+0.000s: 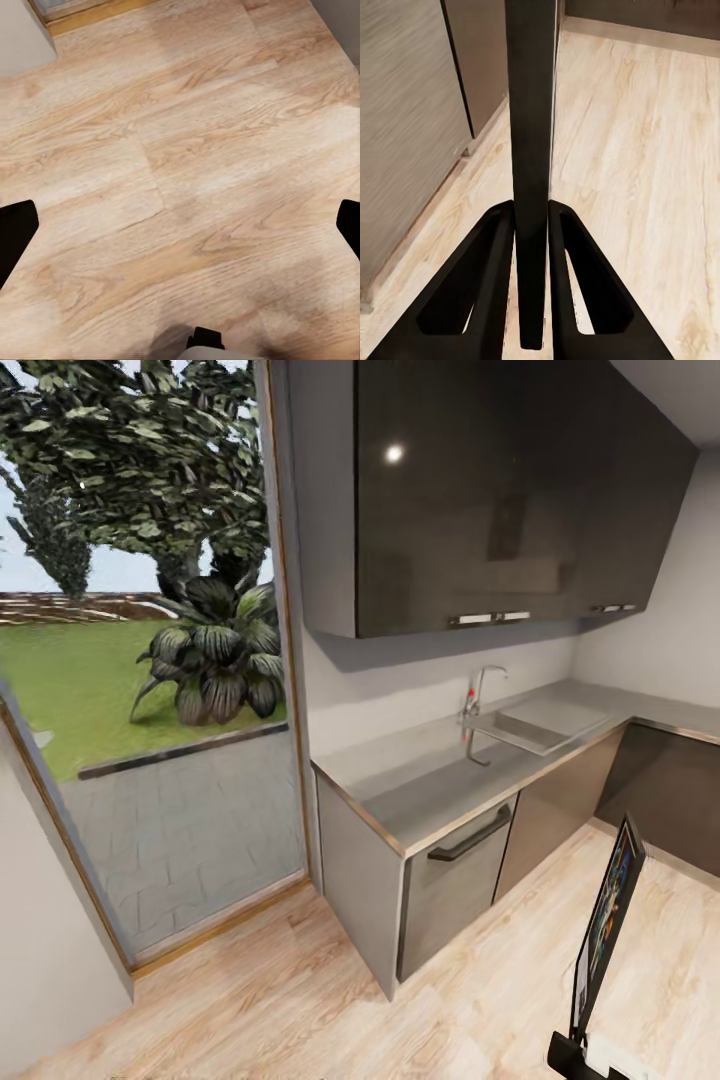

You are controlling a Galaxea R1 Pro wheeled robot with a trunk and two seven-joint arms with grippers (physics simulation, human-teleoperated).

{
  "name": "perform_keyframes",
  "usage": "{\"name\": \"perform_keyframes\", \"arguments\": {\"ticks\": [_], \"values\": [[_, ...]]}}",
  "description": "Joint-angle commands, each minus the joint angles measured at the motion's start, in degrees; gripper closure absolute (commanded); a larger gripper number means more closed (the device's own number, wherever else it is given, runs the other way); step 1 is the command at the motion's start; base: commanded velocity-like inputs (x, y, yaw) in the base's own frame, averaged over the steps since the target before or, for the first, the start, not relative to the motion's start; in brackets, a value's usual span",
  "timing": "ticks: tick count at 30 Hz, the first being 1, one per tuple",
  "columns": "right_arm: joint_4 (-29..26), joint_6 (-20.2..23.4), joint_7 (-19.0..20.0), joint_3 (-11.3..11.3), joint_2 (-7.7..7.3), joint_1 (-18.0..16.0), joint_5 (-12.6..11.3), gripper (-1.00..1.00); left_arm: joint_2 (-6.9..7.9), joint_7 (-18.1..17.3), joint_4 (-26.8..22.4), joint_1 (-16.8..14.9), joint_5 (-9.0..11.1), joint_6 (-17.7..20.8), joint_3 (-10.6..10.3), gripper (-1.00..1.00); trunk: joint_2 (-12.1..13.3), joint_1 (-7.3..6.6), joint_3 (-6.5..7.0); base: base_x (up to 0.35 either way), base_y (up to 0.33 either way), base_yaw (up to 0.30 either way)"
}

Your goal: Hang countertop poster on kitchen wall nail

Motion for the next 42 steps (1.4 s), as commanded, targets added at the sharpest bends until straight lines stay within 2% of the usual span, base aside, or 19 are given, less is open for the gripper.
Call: {"name": "perform_keyframes", "arguments": {"ticks": [1, 6, 18, 23, 34, 42], "values": [[0.0, -0.4, 0.1, 0.1, -0.02, 0.0, -0.6, 1.00, 0.00, 0.0, 0.0, 0.0, 0.0, -0.1, 0.0, -1.00, 0.0, 0.02, 0.00, -0.030, -0.022, 0.270], [0.0, -0.4, 0.1, 0.1, -0.02, 0.0, -0.6, 1.00, 0.02, -0.1, 0.1, 0.0, 0.0, -0.2, 0.1, -1.00, 0.0, 0.02, 0.00, -0.095, -0.009, 0.281], [0.0, -0.4, 0.1, 0.2, -0.02, 0.0, -0.6, 1.00, 0.02, -0.1, 0.2, 0.0, 0.0, -0.2, 0.1, -1.00, 0.0, 0.02, 0.00, -0.300, -0.001, 0.288], [0.0, -0.4, 0.0, 0.2, -0.02, 0.0, -0.6, 1.00, 0.02, -0.1, 0.2, 0.0, 0.0, -0.1, 0.1, -1.00, 0.0, 0.02, 0.00, -0.121, 0.005, 0.289], [0.0, -0.4, 0.0, 0.2, -0.02, 0.0, -0.6, 1.00, 0.02, -0.1, 0.2, 0.0, 0.0, -0.2, 0.1, -1.00, 0.0, 0.02, 0.00, -0.214, 0.162, 0.283], [0.0, -0.4, 0.0, 0.2, -0.02, 0.0, -0.6, 1.00, 0.02, -0.1, 0.2, 0.0, 0.0, -0.2, 0.1, -1.00, 0.0, 0.02, 0.00, -0.271, 0.198, 0.062]]}}
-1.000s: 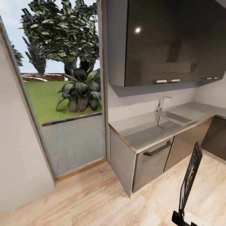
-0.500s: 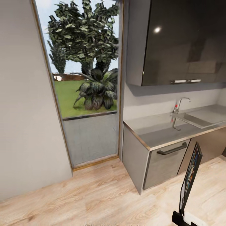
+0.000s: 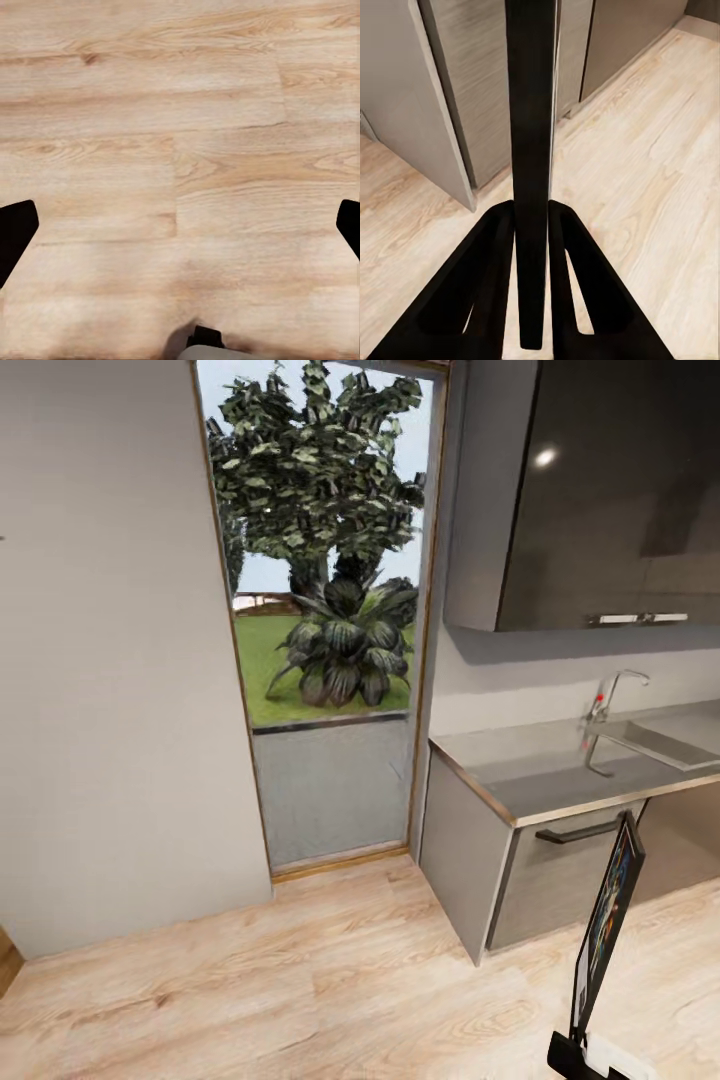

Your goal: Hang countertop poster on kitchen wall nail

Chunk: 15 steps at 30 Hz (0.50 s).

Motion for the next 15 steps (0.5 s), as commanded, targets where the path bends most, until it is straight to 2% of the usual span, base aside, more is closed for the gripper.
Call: {"name": "perform_keyframes", "arguments": {"ticks": [1, 10, 15], "values": [[0.0, -0.4, 0.2, 0.1, 0.00, 0.0, -0.7, 1.00, 0.00, 0.0, 0.0, 0.0, 0.0, -0.1, 0.0, -1.00, 0.0, -0.01, 0.00, -0.273, 0.199, 0.007], [0.0, -0.4, 0.2, 0.1, 0.07, 0.0, -0.7, 1.00, 0.00, 0.0, 0.0, 0.0, 0.0, -0.1, 0.0, -1.00, 0.0, -0.01, 0.00, -0.273, 0.199, 0.021], [0.0, -0.4, 0.2, 0.2, 0.11, 0.0, -0.7, 1.00, 0.00, 0.0, 0.0, 0.0, 0.0, -0.2, 0.1, -1.00, 0.0, -0.01, 0.00, -0.273, 0.199, 0.217]]}}
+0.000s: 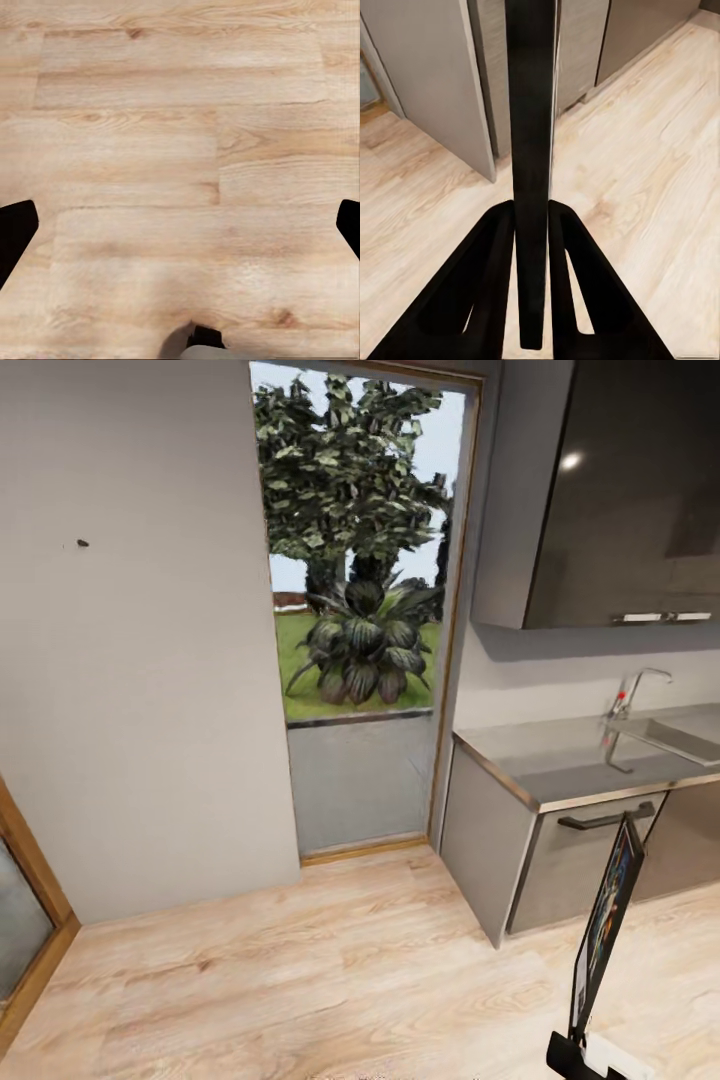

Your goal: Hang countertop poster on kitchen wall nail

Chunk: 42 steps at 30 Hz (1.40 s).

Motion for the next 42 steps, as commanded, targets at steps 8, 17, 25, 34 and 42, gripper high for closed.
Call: {"name": "perform_keyframes", "arguments": {"ticks": [8, 17, 25, 34, 42], "values": [[0.0, -0.4, 0.2, 0.2, 0.03, 0.0, -0.6, 1.00, 0.00, 0.0, 0.0, 0.0, 0.0, 0.0, 0.0, -1.00, 0.0, -0.01, 0.00, -0.260, 0.216, 0.275], [0.0, -0.3, 0.2, 0.2, 0.10, 0.0, -0.6, 1.00, 0.00, 0.1, 0.0, 0.0, 0.0, 0.0, 0.0, -1.00, 0.0, -0.01, 0.00, -0.106, 0.269, 0.282], [0.0, -0.3, 0.2, 0.2, 0.09, 0.0, -0.6, 1.00, 0.00, 0.1, 0.0, 0.0, 0.0, 0.0, 0.0, -1.00, 0.0, -0.01, 0.00, 0.009, 0.305, 0.256], [0.1, -0.2, 0.3, 0.1, -0.05, 0.0, -0.6, 1.00, 0.00, 0.1, 0.1, 0.0, 0.0, 0.1, 0.0, -1.00, 0.0, -0.01, 0.00, 0.147, 0.329, 0.029], [0.1, -0.3, 0.3, 0.1, -0.05, 0.0, -0.6, 1.00, 0.00, 0.1, 0.1, 0.0, 0.0, 0.1, 0.0, -1.00, 0.0, -0.01, 0.00, 0.233, 0.288, 0.001]]}}
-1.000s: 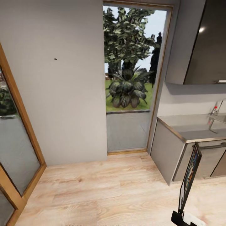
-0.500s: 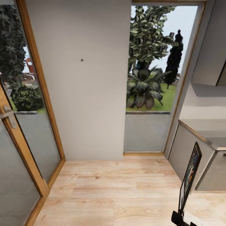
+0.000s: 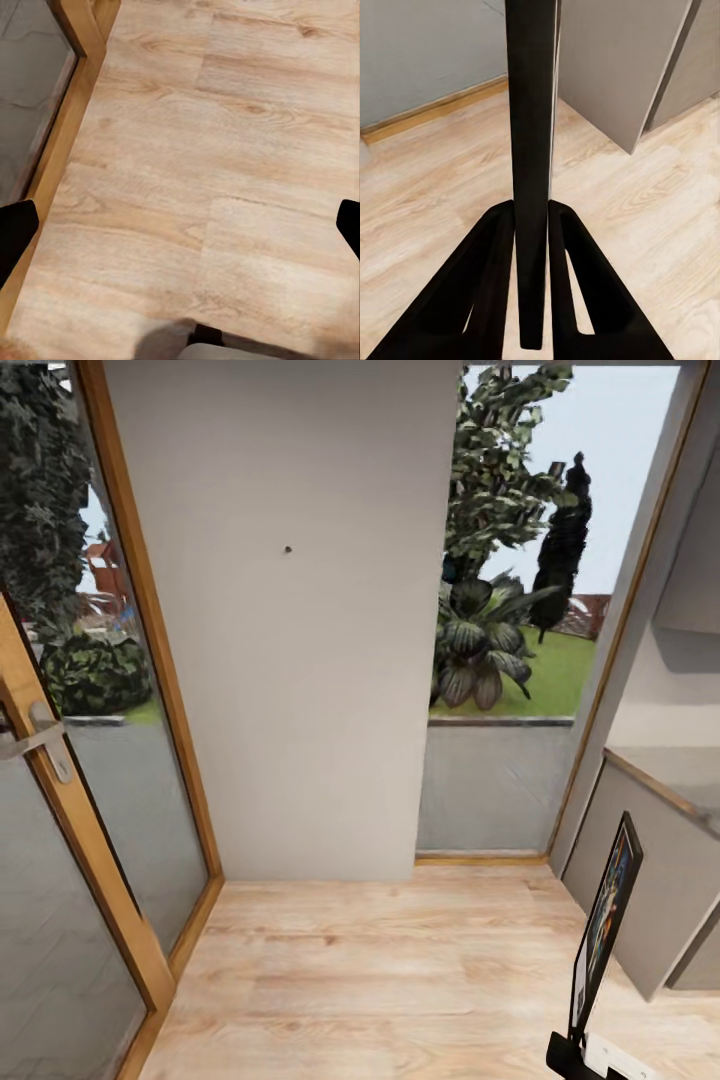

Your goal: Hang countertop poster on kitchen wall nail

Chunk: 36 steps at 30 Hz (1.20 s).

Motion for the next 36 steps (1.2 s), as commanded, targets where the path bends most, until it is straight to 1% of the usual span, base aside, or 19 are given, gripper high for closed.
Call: {"name": "perform_keyframes", "arguments": {"ticks": [1, 4, 9, 13, 19, 20, 21, 22, 23, 24, 25, 26, 27, 29, 30, 31, 33, 35, 36], "values": [[0.0, -0.4, 0.2, 0.1, -0.01, 0.0, -0.7, 1.00, 0.00, 0.0, 0.0, 0.0, 0.0, -0.1, 0.0, -1.00, 0.0, 0.04, 0.00, 0.248, 0.275, -0.035], [0.0, -0.4, 0.2, 0.1, -0.01, 0.0, -0.7, 1.00, 0.00, 0.0, 0.0, 0.0, 0.0, -0.1, 0.0, -1.00, 0.0, 0.04, 0.00, 0.249, 0.274, -0.138], [0.0, -0.4, 0.2, 0.1, -0.01, 0.0, -0.7, 1.00, 0.00, 0.0, 0.0, 0.0, 0.0, -0.1, 0.0, -1.00, 0.0, 0.04, 0.00, 0.217, 0.223, -0.258], [0.0, -0.4, 0.2, 0.1, 0.00, 0.0, -0.7, 1.00, 0.00, 0.1, 0.0, 0.0, 0.0, -0.1, 0.0, -1.00, 0.0, 0.04, 0.00, 0.065, 0.061, -0.165], [0.0, -0.3, 0.2, 0.2, 0.08, 0.0, -0.7, 1.00, 0.00, 0.2, 0.0, 0.0, 0.0, -0.1, 0.0, -1.00, 0.0, 0.04, 0.00, 0.010, 0.009, -0.025], [-0.9, -0.5, 0.2, 0.7, 0.16, 0.0, 3.6, 1.00, 0.00, 0.2, 0.0, 0.0, 0.0, -0.1, 0.0, -1.00, 0.0, 0.04, 0.00, 0.000, 0.000, 0.000], [-1.1, -0.5, 0.2, 1.1, 0.22, 0.0, 4.8, 1.00, 0.00, 0.2, 0.0, 0.0, 0.0, -0.1, 0.0, -1.00, 0.0, 0.04, 0.00, 0.000, 0.000, 0.000], [-1.7, -0.5, 0.2, 2.2, 0.29, 0.0, 7.1, 1.00, 0.00, 0.2, 0.0, 0.0, 0.0, -0.1, 0.0, -1.00, 0.0, 0.04, 0.00, 0.000, 0.000, 0.000], [-6.0, -0.1, 0.1, 8.3, 0.40, 0.0, 11.0, 1.00, 0.05, 0.1, 0.0, 0.0, 0.0, -0.2, 0.0, -1.00, 0.0, 0.04, 0.00, 0.000, 0.000, 0.000], [-7.9, 1.0, 0.0, 11.0, 0.41, 0.0, 11.3, 1.00, 0.07, 0.0, 0.0, 0.0, 0.0, -0.2, 0.0, -1.00, 0.0, 0.04, 0.00, 0.000, 0.000, 0.000], [-8.9, 1.8, 0.0, 12.4, 0.39, 0.0, 11.5, 1.00, 0.07, 0.0, 0.0, 0.0, 0.0, -0.2, 0.0, -1.00, 0.0, 0.04, 0.00, 0.000, 0.000, 0.000], [-15.3, 7.6, 0.1, 18.5, 0.36, 0.0, 11.8, 1.00, 0.08, -0.1, 0.0, 0.0, 0.0, -0.2, 0.1, -1.00, 0.0, 0.04, 0.00, 0.000, 0.000, 0.000], [-18.1, 9.8, 0.1, 20.2, 0.35, 0.0, 11.9, 1.00, 0.09, -0.1, 0.0, 0.0, 0.0, -0.2, 0.1, -1.00, 0.0, 0.04, 0.00, 0.000, 0.000, 0.000], [-20.9, 11.8, 0.2, 21.7, 0.36, 0.0, 11.9, 1.00, 0.09, -0.1, 0.0, 0.0, 0.0, -0.2, 0.0, -1.00, 0.0, 0.04, 0.00, 0.000, 0.000, 0.000], [-23.5, 14.2, 0.7, 23.3, 0.37, 0.0, 12.0, 1.00, 0.09, -0.1, 0.0, 0.0, 0.0, -0.2, 0.0, -1.00, 0.0, 0.04, 0.00, 0.000, 0.000, 0.000], [-23.5, 14.2, 0.7, 23.3, 0.37, 0.0, 12.0, 1.00, 0.09, -0.1, 0.0, 0.0, 0.0, -0.2, 0.0, -1.00, 0.0, 0.04, 0.00, 0.000, 0.000, 0.000], [-29.5, 20.5, 3.2, 25.6, 0.43, 0.0, 11.9, 1.00, 0.09, -0.1, 0.0, 0.0, 0.0, -0.2, 0.0, -1.00, 0.0, 0.04, 0.00, 0.000, 0.000, 0.000], [-32.7, 23.9, 5.4, 26.2, 0.46, -0.1, 11.9, 1.00, 0.09, -0.1, 0.0, 0.0, 0.0, -0.2, 0.0, -1.00, 0.0, 0.04, 0.00, 0.000, 0.000, 0.000], [-35.7, 27.0, 7.8, 26.5, 0.48, -0.4, 11.8, 1.00, 0.09, -0.1, 0.0, 0.0, 0.0, -0.2, 0.0, -1.00, 0.0, 0.04, 0.00, 0.000, 0.000, 0.000]]}}
